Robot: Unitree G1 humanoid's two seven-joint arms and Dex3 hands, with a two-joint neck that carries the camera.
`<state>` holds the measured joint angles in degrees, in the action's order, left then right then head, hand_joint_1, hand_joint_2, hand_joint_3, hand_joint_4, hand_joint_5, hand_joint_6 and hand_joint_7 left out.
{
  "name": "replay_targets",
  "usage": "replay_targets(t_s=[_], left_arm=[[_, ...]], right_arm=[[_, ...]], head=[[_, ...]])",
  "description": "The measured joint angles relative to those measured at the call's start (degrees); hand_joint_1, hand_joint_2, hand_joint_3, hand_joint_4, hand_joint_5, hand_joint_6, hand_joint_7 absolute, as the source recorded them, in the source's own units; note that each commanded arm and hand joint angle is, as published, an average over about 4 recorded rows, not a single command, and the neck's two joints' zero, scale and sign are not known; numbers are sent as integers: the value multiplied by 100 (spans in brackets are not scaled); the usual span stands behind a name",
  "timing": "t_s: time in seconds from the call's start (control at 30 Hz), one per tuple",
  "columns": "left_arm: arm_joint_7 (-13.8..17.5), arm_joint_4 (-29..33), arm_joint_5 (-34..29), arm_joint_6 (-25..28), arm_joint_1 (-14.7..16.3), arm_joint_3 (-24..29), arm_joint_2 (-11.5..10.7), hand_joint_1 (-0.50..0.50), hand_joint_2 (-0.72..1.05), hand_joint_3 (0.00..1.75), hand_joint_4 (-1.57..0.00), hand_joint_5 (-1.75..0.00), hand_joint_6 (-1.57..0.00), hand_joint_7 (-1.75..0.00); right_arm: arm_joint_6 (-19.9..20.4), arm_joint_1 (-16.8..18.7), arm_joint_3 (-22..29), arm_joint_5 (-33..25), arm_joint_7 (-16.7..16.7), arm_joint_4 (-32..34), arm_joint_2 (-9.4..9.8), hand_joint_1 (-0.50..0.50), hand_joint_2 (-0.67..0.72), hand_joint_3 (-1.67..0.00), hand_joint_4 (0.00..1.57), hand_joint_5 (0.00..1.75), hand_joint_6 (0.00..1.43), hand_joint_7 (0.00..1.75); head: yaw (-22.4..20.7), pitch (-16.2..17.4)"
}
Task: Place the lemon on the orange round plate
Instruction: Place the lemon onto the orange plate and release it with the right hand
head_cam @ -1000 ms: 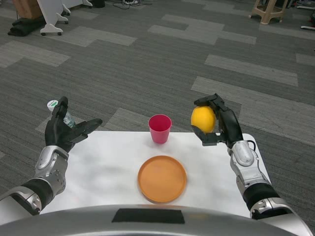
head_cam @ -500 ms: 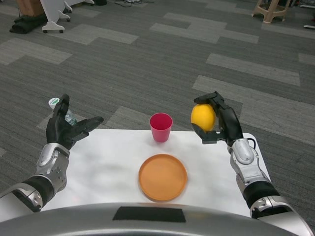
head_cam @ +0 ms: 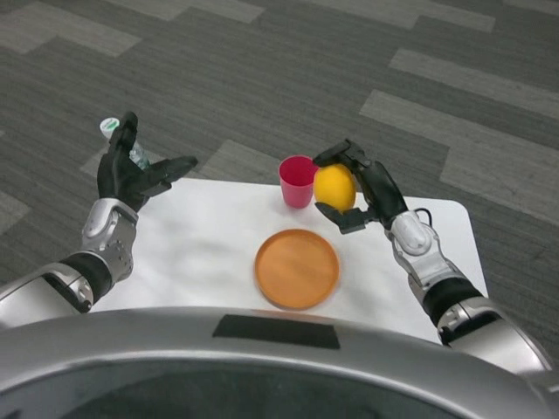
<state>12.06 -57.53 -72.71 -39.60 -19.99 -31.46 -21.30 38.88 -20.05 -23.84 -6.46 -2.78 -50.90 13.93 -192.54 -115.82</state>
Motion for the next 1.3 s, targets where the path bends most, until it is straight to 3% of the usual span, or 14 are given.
replay_targets(t_s=[0.23,0.47,0.9,1.3], left_arm=[[0,-3,0,0,0,10,1,50,16,9,-26,0,0,0],[0,-6,0,0,1,21,3,50,16,9,-26,0,0,0],[0,-9,-1,0,0,35,3,50,16,9,-26,0,0,0],[-1,-11,-1,0,3,38,8,50,16,9,-26,0,0,0]], right_arm=[[-65,-297,-338,25,-44,-234,16,-21,-60,-127,14,165,29,126],[-320,-373,-811,34,-240,-420,33,-21,-60,-127,11,165,28,126],[-425,-434,-1068,112,-413,-297,170,-21,-60,-127,9,165,26,126],[-707,-709,-1773,-137,-730,-686,115,-21,-60,-135,11,165,23,126]], head=[[-1,76],[-46,90],[-22,94],[-241,122]])
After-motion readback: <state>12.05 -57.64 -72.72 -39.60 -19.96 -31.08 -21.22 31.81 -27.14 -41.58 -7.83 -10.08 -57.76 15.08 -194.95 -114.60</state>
